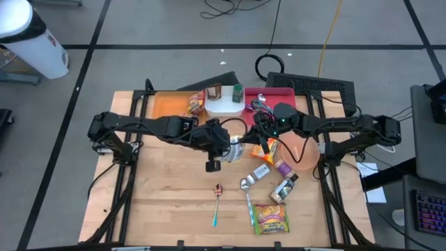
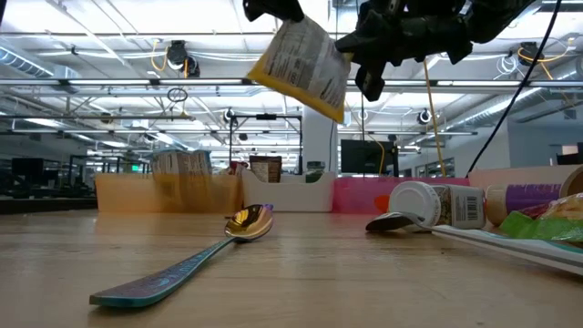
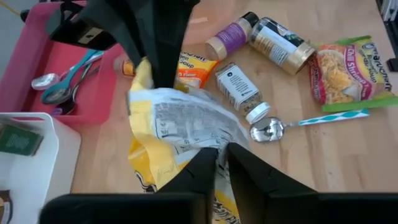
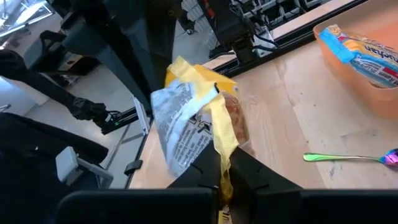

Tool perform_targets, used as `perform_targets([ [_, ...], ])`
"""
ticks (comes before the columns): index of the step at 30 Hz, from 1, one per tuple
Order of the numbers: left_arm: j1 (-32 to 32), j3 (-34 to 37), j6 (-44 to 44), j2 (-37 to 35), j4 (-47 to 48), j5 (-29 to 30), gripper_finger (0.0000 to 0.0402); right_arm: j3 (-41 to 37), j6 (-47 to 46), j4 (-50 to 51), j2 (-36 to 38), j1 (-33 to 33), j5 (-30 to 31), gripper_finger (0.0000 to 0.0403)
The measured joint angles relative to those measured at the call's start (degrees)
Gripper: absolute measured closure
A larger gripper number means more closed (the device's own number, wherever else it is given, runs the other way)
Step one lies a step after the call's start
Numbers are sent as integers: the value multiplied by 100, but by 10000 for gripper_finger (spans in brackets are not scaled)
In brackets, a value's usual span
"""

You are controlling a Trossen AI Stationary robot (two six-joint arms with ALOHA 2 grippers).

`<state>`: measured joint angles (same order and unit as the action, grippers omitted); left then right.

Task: Pick & Place Food Item
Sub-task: Put the yellow noodle pack into the orange bin

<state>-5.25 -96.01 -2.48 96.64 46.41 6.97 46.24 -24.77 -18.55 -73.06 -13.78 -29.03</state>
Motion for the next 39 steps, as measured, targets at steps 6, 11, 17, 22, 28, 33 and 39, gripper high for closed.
perform_targets([
  [6, 238, 0, -209, 0, 2, -332, 303, 0, 0, 7, 22, 0, -25, 402],
  [11, 523, 0, -464, 0, -15, -1186, 256, 0, 4, 131, 22, 0, -50, 403],
  [17, 844, 0, -1054, 0, -235, -2058, 210, 0, 79, 329, 20, 0, -42, 403],
  [22, 1044, -2, -1274, 0, -528, -2642, 190, 0, 214, 604, 21, -22, 40, 403],
  [28, 1194, -9, -1283, -7, -528, -2991, 185, 0, 299, 770, 20, -52, 45, 403],
  [33, 1205, -9, -1172, -7, -516, -2885, 185, 0, 299, 768, 20, -17, 43, 403],
  [39, 1188, -9, -686, -7, -689, -2401, 185, 0, 342, 763, 20, 191, 30, 403],
])
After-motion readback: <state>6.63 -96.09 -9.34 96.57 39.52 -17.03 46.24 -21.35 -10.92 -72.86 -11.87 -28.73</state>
